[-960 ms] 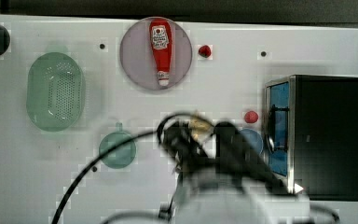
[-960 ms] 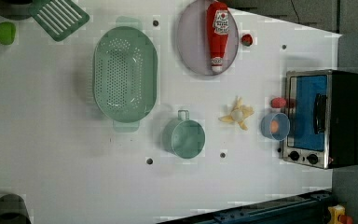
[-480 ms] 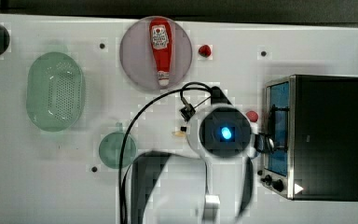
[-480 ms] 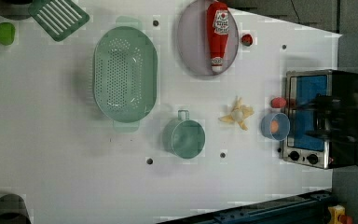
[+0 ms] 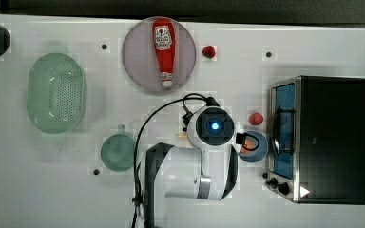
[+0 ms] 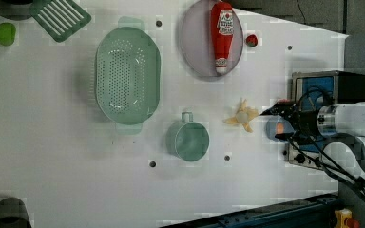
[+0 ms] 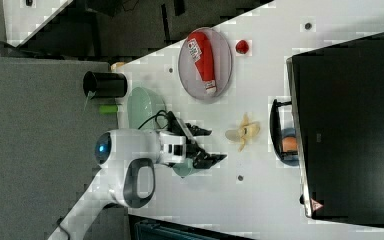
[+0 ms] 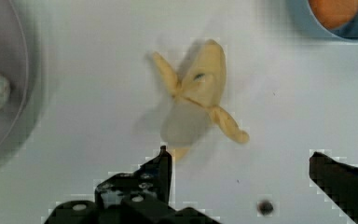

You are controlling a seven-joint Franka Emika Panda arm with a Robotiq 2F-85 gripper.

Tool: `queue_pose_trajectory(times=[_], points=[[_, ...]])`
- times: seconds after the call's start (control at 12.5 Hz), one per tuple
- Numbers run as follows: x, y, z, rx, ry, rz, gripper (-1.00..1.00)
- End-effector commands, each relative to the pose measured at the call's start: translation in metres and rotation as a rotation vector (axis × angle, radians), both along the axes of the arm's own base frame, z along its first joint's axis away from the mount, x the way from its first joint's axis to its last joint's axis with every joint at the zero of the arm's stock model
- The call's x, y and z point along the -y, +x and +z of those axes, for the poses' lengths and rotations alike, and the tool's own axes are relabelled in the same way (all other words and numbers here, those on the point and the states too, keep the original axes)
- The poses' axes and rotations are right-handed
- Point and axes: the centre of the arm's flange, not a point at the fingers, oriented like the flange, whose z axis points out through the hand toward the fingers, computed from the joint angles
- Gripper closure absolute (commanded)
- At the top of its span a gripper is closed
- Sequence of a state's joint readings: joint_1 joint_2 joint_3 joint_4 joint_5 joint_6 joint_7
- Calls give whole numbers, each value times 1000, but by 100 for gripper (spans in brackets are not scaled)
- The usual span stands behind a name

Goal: Pick banana from table and place on oven.

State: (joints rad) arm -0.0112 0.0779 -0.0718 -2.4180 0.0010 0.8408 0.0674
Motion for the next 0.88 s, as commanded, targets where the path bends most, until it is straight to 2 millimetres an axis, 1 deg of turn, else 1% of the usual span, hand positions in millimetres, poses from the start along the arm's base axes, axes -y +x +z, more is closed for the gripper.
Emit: queue_pose_trajectory(times=[0.08, 0.24, 0.56, 0.64, 0.88], points=[[18, 9, -21, 27, -17, -39, -100], [17, -1, -50, 18, -20, -38, -100], [17, -11, -92, 33, -28, -36, -100], [17, -13, -101, 28, -30, -35, -92], [19, -14, -114, 44, -35, -36, -18]])
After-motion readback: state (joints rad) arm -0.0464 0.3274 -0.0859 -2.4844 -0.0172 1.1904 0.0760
